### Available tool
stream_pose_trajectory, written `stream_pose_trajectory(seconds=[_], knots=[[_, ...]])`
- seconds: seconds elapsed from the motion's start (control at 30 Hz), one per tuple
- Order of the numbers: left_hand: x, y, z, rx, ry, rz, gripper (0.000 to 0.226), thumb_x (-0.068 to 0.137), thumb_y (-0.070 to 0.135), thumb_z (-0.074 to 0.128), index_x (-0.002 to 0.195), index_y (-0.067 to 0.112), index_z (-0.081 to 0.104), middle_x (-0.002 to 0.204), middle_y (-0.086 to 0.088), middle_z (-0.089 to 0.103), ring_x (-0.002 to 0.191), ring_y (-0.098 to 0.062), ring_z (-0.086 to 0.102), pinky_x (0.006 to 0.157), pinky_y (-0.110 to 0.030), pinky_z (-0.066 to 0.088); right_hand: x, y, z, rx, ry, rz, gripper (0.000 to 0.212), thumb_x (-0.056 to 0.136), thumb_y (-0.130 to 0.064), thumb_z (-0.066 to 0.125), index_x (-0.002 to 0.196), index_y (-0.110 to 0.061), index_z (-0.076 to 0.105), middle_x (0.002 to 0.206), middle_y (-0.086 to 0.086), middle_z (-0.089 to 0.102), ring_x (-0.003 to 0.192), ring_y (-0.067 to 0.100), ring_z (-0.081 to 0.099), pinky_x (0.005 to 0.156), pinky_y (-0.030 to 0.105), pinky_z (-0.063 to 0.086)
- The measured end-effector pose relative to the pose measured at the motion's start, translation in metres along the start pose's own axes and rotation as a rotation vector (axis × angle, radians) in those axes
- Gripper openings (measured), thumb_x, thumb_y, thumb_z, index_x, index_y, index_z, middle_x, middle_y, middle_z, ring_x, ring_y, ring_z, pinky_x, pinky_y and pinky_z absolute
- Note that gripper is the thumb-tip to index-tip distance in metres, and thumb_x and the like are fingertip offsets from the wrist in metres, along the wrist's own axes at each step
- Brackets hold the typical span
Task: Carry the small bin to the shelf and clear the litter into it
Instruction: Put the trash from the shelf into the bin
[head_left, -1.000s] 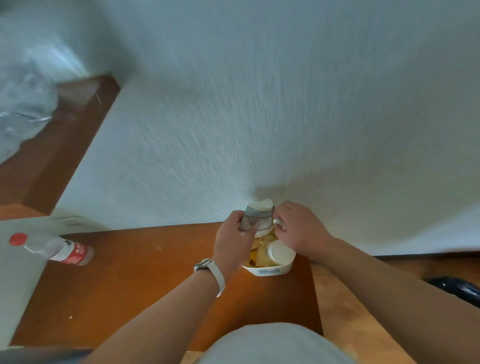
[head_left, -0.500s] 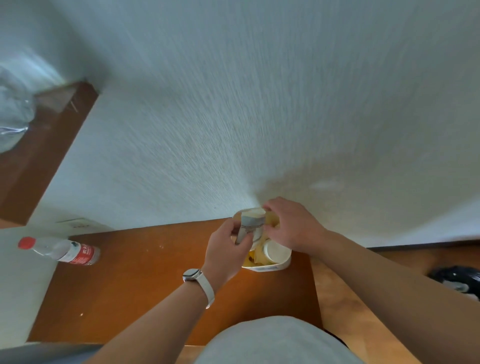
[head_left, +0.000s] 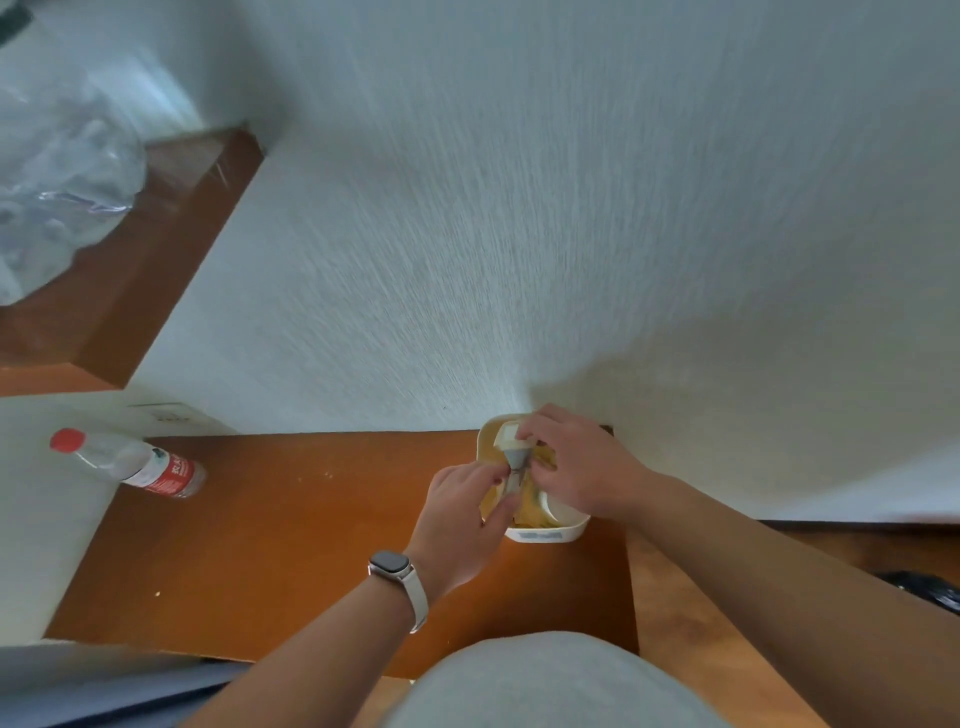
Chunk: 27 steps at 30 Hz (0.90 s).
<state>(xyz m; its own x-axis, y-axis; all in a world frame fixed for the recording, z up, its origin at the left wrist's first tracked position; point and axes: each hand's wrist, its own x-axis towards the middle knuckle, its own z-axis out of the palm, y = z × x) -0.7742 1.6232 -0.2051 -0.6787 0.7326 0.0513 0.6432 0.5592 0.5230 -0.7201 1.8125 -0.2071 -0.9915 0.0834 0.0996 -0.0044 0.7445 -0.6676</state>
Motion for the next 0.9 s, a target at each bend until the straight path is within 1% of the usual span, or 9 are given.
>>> stream_pose_trajectory(seconds=[0.07, 0.17, 0.23, 0.33, 0.47, 0.57, 0.7, 0.8, 0.9], knots=[[-0.002, -0.002, -0.002, 0.029, 0.036, -0.001, 0.028, 0.093, 0.036, 0.061, 0.118, 0.024, 0.063, 0.118, 0.011, 0.063, 0.112, -0.007, 0.050, 0.103, -0.028, 0.030, 0.003, -0.003, 0.002, -0.023, -0.004, -0.034, 0.019, 0.086, -0.017, 0.064, 0.105, -0.016, 0.061, 0.109, -0.006, 0.055, 0.081, 0.013, 0.053, 0.071, 0.023, 0.043], [-0.005, -0.006, -0.005, 0.092, 0.033, 0.066, 0.022, 0.089, 0.037, 0.065, 0.106, 0.023, 0.070, 0.112, 0.010, 0.065, 0.108, -0.009, 0.053, 0.100, -0.032, 0.036, 0.006, -0.006, 0.008, -0.094, -0.070, -0.080, 0.017, 0.089, -0.020, 0.061, 0.105, -0.017, 0.063, 0.109, -0.005, 0.058, 0.087, 0.013, 0.054, 0.077, 0.029, 0.047], [-0.009, -0.009, -0.005, 0.080, 0.065, 0.100, 0.023, 0.089, 0.041, 0.061, 0.095, 0.022, 0.072, 0.103, 0.009, 0.067, 0.101, -0.009, 0.056, 0.094, -0.032, 0.042, 0.006, -0.009, 0.012, -0.128, -0.147, -0.085, 0.017, 0.091, -0.024, 0.059, 0.107, -0.018, 0.064, 0.110, -0.008, 0.056, 0.087, 0.010, 0.055, 0.078, 0.026, 0.048], [-0.014, -0.013, -0.007, 0.038, 0.131, 0.041, 0.025, 0.090, 0.042, 0.057, 0.088, 0.022, 0.071, 0.097, 0.010, 0.065, 0.095, -0.004, 0.053, 0.088, -0.028, 0.043, 0.005, -0.012, 0.016, -0.168, -0.262, -0.107, 0.014, 0.093, -0.026, 0.056, 0.100, -0.019, 0.067, 0.106, -0.009, 0.056, 0.080, 0.011, 0.056, 0.072, 0.025, 0.050], [-0.015, -0.024, -0.010, 0.034, 0.108, -0.033, 0.008, 0.090, 0.029, 0.064, 0.091, 0.023, 0.070, 0.099, 0.014, 0.062, 0.096, -0.003, 0.050, 0.090, -0.028, 0.043, 0.006, -0.017, 0.020, -0.226, -0.353, -0.147, 0.019, 0.096, -0.030, 0.051, 0.096, -0.022, 0.068, 0.103, -0.012, 0.055, 0.074, 0.009, 0.056, 0.068, 0.024, 0.053], [-0.014, -0.028, -0.014, 0.021, 0.108, -0.059, 0.006, 0.091, 0.027, 0.064, 0.093, 0.024, 0.069, 0.099, 0.017, 0.059, 0.096, -0.002, 0.049, 0.090, -0.026, 0.042, 0.009, -0.019, 0.018, -0.259, -0.358, -0.153, 0.020, 0.096, -0.030, 0.049, 0.100, -0.023, 0.067, 0.101, -0.014, 0.058, 0.075, 0.008, 0.057, 0.068, 0.023, 0.054], [-0.012, -0.035, -0.020, 0.019, 0.109, -0.052, 0.013, 0.092, 0.029, 0.061, 0.102, 0.024, 0.066, 0.105, 0.016, 0.060, 0.102, -0.001, 0.049, 0.095, -0.024, 0.037, 0.011, -0.020, 0.010, -0.310, -0.324, -0.132, 0.021, 0.094, -0.029, 0.047, 0.092, -0.021, 0.066, 0.086, -0.011, 0.060, 0.072, 0.009, 0.055, 0.064, 0.024, 0.049], [-0.012, -0.041, -0.029, 0.033, 0.081, -0.045, 0.022, 0.093, 0.032, 0.058, 0.114, 0.025, 0.063, 0.118, 0.014, 0.059, 0.113, -0.001, 0.046, 0.101, -0.024, 0.031, 0.011, -0.023, 0.003, -0.308, -0.251, -0.088, 0.024, 0.094, -0.035, 0.046, 0.103, -0.025, 0.066, 0.095, -0.010, 0.063, 0.081, 0.010, 0.057, 0.073, 0.027, 0.051], [-0.013, -0.048, -0.040, 0.055, 0.046, -0.039, 0.031, 0.094, 0.034, 0.056, 0.124, 0.028, 0.058, 0.129, 0.015, 0.054, 0.121, -0.002, 0.040, 0.106, -0.025, 0.025, 0.014, -0.027, -0.007, -0.320, -0.198, -0.037, 0.029, 0.093, -0.036, 0.047, 0.112, -0.024, 0.064, 0.100, -0.008, 0.061, 0.087, 0.012, 0.055, 0.076, 0.029, 0.049]])
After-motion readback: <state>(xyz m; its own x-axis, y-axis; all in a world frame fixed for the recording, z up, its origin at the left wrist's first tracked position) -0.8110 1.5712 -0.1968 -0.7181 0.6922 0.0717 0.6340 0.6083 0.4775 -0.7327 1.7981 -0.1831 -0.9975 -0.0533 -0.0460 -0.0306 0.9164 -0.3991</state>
